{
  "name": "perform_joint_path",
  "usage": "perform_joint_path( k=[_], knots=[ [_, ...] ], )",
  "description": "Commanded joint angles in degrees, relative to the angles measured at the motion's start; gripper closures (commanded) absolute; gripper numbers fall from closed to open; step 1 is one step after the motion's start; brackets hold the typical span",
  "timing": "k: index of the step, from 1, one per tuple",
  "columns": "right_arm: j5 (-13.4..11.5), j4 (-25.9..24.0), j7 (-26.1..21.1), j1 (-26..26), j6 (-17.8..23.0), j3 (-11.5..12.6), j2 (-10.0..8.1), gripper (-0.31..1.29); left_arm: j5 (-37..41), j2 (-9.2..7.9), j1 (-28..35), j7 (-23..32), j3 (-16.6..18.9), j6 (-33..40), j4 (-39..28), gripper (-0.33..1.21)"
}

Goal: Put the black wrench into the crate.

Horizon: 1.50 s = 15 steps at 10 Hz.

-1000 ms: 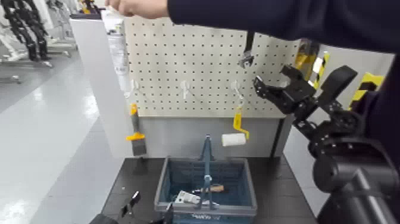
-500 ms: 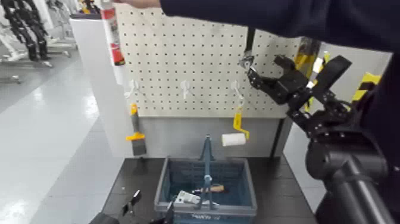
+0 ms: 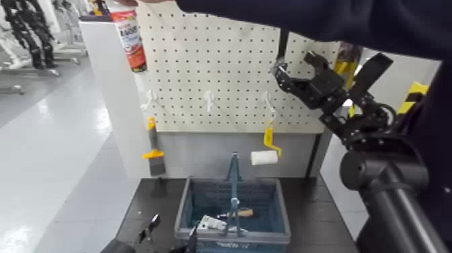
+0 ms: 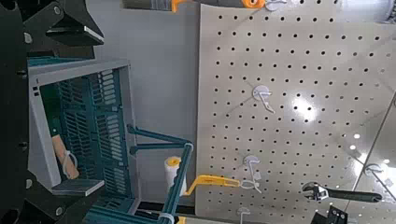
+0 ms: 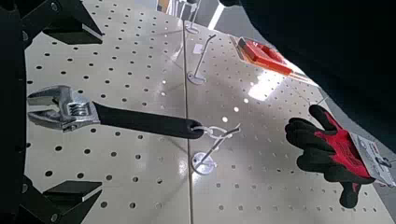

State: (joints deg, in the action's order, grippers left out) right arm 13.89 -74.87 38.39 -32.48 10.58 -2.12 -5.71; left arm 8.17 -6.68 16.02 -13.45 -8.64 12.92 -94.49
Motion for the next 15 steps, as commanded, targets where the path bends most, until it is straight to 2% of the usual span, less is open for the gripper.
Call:
perform_joint_path(
  k=[1, 3, 6, 7, 8, 9, 10, 11, 15],
  knots=[
    [2.02, 4.64, 1.78, -2.68, 2.16, -1.14, 0.26, 0.20, 0.00, 0.00, -0.11, -0.09, -0.15, 0.09, 0.00, 0.21],
    [3.34, 8.16, 3.62, -4.53, 3.57, -2.10, 0.43, 0.22, 0.00, 0.00, -0.28, -0.26, -0.23, 0.09, 0.09, 0.21],
    [3.51, 9.57, 4.15, -5.40, 3.57, -2.37, 0.61, 0.28, 0.00, 0.00, -0.46, -0.26, -0.32, 0.17, 0.18, 0.21],
    [3.43, 9.83, 4.50, -5.76, 3.57, -2.54, 0.61, 0.48, 0.00, -0.09, -0.46, -0.26, -0.32, 0.26, 0.18, 0.21],
    [3.34, 9.92, 4.50, -5.76, 3.30, -2.54, 0.70, 0.61, 0.00, -0.09, -0.46, -0.26, -0.32, 0.26, 0.18, 0.21],
    [3.16, 9.92, 4.32, -5.76, 3.74, -2.54, 0.70, 0.97, 0.00, -0.09, -0.46, -0.26, -0.32, 0.35, 0.18, 0.21],
    [2.90, 9.83, 3.97, -5.76, 4.09, -2.72, 0.78, 1.09, -0.09, -0.09, -0.37, -0.26, -0.32, 0.53, 0.18, 0.21],
    [2.11, 9.48, 3.71, -5.76, 4.01, -2.72, 0.78, 1.11, -0.09, -0.18, -0.37, -0.26, -0.32, 0.53, 0.18, 0.21],
    [2.11, 9.30, 3.62, -5.76, 3.83, -2.45, 0.78, 1.11, -0.09, -0.18, -0.37, -0.26, -0.32, 0.61, 0.18, 0.21]
  ],
)
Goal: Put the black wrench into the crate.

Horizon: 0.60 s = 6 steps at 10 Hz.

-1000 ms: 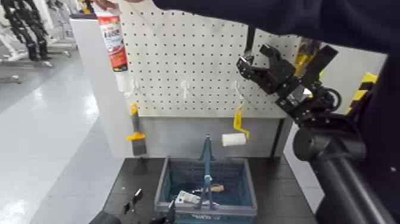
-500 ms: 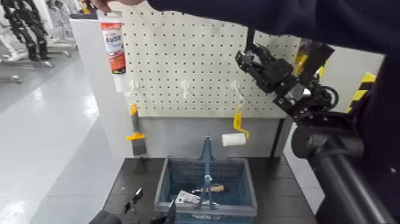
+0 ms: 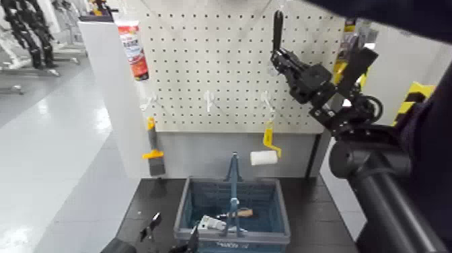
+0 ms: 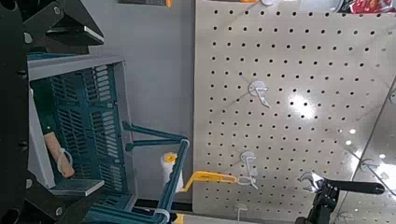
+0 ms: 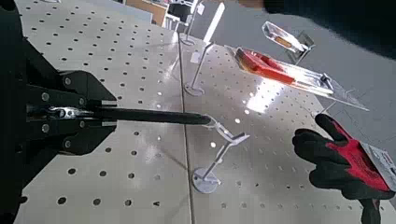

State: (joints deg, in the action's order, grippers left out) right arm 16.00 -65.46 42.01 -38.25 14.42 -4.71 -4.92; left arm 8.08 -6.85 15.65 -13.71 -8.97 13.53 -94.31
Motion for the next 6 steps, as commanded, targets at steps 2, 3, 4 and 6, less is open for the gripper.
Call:
perform_joint_path(
  k=[2, 3, 4, 6],
  knots=[
    [-0.01, -0.10, 0.01, 0.02, -0.01, 0.22, 0.00, 1.11, 0.00, 0.00, -0.09, 0.00, 0.00, -0.08, 0.00, 0.21],
    [-0.01, -0.19, 0.01, 0.02, -0.01, 0.22, 0.00, 1.11, 0.00, 0.00, -0.09, 0.00, 0.00, -0.08, 0.00, 0.21],
    [-0.01, -0.28, 0.01, 0.10, 0.08, 0.31, 0.00, 1.11, 0.00, 0.00, -0.09, 0.00, 0.00, -0.08, 0.00, 0.21],
    [-0.01, -1.86, 0.01, 0.54, 0.25, 0.57, 0.00, 1.11, 0.09, -0.09, -0.09, 0.00, 0.00, -0.08, 0.00, 0.21]
  ],
)
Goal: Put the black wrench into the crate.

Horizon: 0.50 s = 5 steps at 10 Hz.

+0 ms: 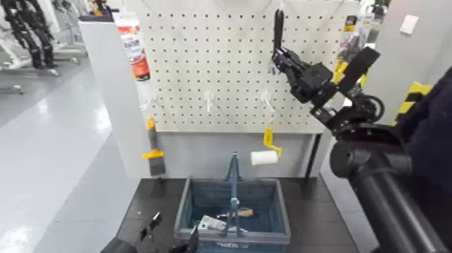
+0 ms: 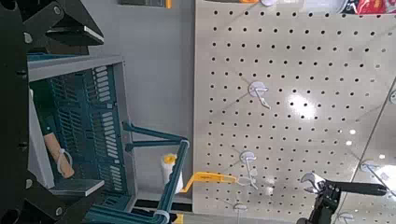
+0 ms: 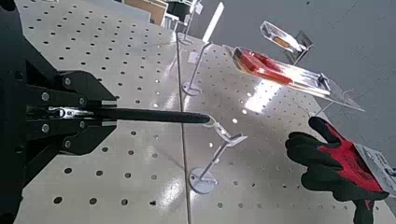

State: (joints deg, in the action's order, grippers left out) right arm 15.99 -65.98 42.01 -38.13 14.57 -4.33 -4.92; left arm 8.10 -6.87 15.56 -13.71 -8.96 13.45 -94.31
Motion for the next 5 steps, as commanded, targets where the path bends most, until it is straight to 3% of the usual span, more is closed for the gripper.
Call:
perform_joint_path(
  k=[1, 5],
  knots=[
    [-0.79, -3.54, -0.35, 0.96, 0.02, 0.55, 0.00, 1.11, 0.07, -0.07, 0.09, 0.00, 0.09, 0.00, 0.00, 0.21],
    [-3.78, -16.20, -2.81, 4.74, -2.79, 2.75, -0.09, 1.11, 0.07, -0.16, 0.18, 0.00, 0.09, 0.09, 0.00, 0.21]
  ],
)
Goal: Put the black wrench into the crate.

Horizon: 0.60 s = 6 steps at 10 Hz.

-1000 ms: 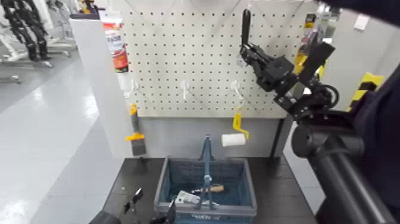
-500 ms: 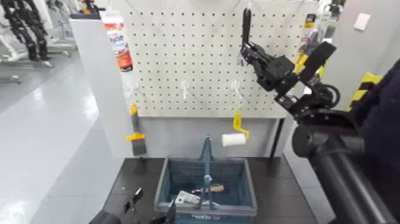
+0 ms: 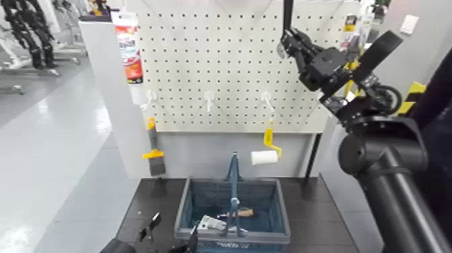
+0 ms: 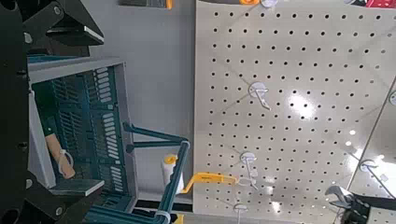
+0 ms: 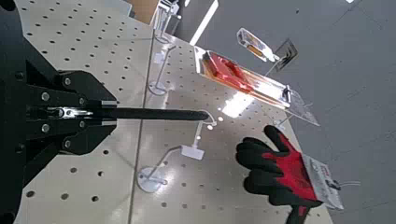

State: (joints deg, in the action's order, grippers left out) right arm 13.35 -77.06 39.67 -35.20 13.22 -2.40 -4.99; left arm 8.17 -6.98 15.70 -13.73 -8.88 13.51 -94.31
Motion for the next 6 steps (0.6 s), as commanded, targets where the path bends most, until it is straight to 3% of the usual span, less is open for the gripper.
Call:
perform_joint_path(
  k=[1, 6],
  knots=[
    [-1.14, -8.02, -1.17, 3.29, -2.50, 1.08, 0.16, 1.11, 0.00, -0.05, 0.12, 0.01, 0.00, -0.07, -0.09, 0.21],
    [1.59, -15.66, -2.32, 12.52, -7.15, -0.50, 2.18, 1.11, -0.09, -0.05, 0.21, 0.01, -0.09, -0.07, -0.18, 0.21]
  ],
)
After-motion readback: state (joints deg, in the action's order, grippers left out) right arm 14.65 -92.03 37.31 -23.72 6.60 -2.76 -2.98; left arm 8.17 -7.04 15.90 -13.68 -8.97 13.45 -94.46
